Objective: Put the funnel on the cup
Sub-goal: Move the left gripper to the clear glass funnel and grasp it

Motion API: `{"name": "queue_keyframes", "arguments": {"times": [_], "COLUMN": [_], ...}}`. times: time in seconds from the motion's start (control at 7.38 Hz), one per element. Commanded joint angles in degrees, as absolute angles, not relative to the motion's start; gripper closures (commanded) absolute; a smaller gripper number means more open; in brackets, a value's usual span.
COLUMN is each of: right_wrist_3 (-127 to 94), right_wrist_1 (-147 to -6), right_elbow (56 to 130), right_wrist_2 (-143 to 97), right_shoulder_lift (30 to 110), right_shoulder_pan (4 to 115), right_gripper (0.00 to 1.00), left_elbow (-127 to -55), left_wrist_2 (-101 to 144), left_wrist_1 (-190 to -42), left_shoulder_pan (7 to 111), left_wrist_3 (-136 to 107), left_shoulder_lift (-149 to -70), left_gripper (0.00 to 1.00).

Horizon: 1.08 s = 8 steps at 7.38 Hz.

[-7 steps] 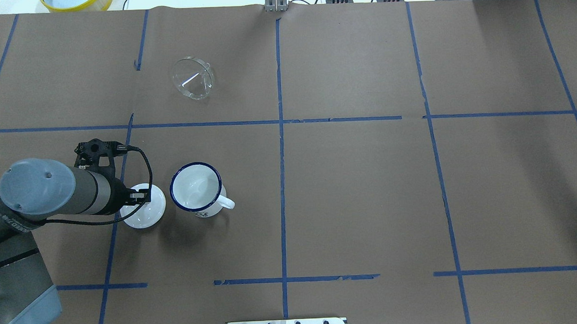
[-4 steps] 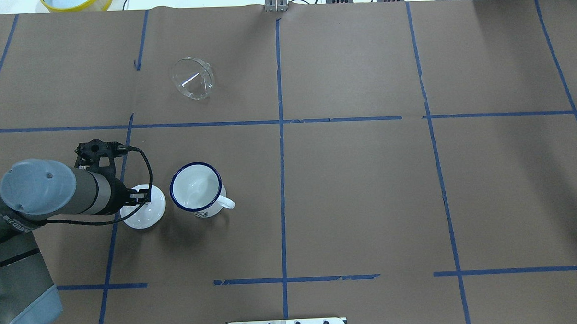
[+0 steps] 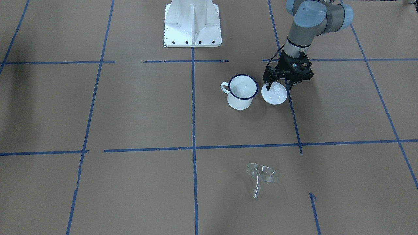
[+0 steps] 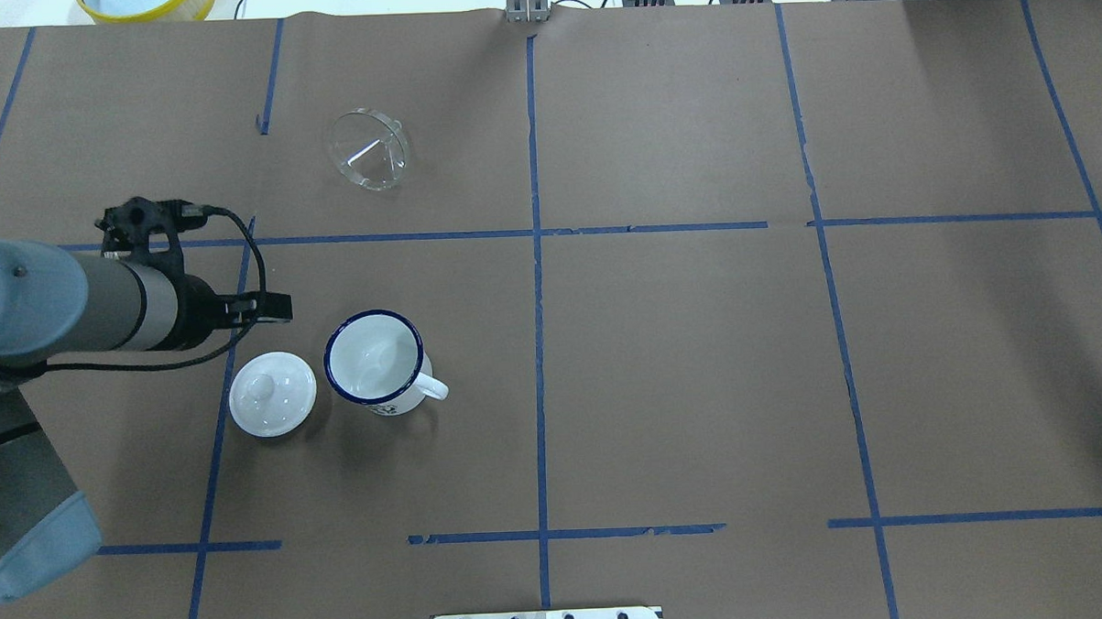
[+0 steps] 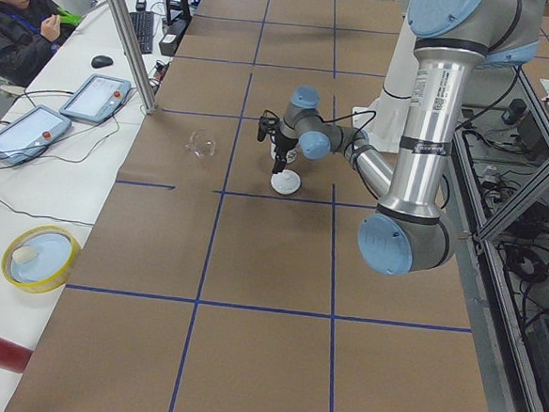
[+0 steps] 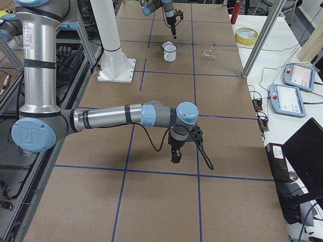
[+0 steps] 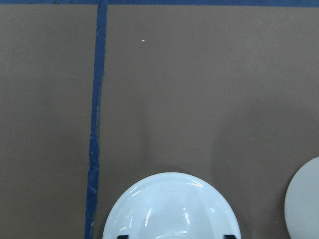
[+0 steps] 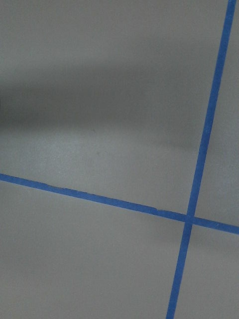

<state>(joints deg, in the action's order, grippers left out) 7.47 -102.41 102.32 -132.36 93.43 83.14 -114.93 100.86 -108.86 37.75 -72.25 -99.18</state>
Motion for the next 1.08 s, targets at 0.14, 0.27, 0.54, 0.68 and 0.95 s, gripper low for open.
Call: {"name": "queue_keyframes", "arguments": {"times": [0.14, 0.27, 0.54, 0.68, 0.95], "right_wrist_3": [7.5, 7.5, 7.4, 7.5, 7.5], "right_wrist_1": [-102.4, -102.4, -102.4, -102.4, -102.4], "right_elbow": [102.4, 102.4, 102.4, 102.3, 102.4], "right_wrist_2": [-132.4, -132.4, -132.4, -132.4, -132.4], "right_shoulder_lift": [93.4, 93.4, 93.3, 93.4, 93.4], "right_shoulder_pan": [83.1, 83.1, 83.1, 83.1, 83.1], "right_gripper": [0.0, 0.0, 0.0, 0.0, 0.0], "left_elbow": [-109.2, -102.8, -84.8, -76.6, -71.8], "left_wrist_2": [99.9, 94.7, 88.8, 83.8, 82.9], "left_wrist_1": [-115.8, -122.7, -135.0, -138.0, -139.5], "left_shoulder_pan": [44.4, 44.3, 43.9, 43.3, 42.2], "left_wrist_3": [-96.2, -103.9, -116.7, -121.1, -124.1], "left_shoulder_lift": [-109.5, -113.3, -121.6, -126.0, -128.1], "left_gripper": [0.0, 0.0, 0.0, 0.0, 0.03]}}
